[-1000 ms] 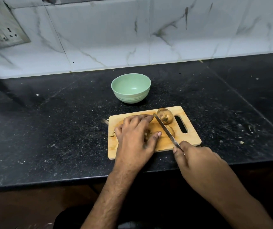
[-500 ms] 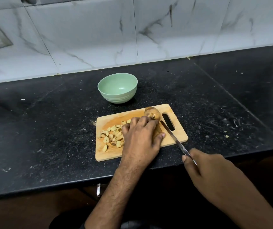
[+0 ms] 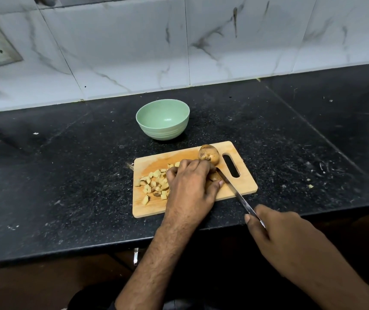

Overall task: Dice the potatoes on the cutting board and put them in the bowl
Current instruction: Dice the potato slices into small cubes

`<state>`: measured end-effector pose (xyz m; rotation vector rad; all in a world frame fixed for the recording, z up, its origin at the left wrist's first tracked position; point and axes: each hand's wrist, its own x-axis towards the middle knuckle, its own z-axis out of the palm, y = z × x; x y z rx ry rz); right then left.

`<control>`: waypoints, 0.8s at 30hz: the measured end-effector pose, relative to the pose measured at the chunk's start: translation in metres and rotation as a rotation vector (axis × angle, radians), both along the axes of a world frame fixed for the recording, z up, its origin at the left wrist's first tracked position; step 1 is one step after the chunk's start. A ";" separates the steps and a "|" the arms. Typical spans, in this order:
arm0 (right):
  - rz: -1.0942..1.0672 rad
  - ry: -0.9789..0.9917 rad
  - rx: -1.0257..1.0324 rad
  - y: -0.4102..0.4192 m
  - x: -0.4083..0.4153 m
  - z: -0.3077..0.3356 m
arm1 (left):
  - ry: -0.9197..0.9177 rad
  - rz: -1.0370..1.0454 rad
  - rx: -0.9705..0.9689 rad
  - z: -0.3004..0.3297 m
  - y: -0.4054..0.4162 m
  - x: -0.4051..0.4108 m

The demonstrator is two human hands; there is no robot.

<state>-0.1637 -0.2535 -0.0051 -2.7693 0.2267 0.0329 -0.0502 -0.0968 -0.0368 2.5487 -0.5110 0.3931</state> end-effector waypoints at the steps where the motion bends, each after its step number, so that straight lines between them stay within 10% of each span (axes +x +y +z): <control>1: 0.006 0.003 0.000 0.000 0.000 0.000 | 0.007 0.000 0.003 0.001 0.001 -0.001; 24: 0.007 -0.007 0.059 -0.003 -0.002 0.006 | 0.065 0.010 0.016 0.009 0.000 -0.001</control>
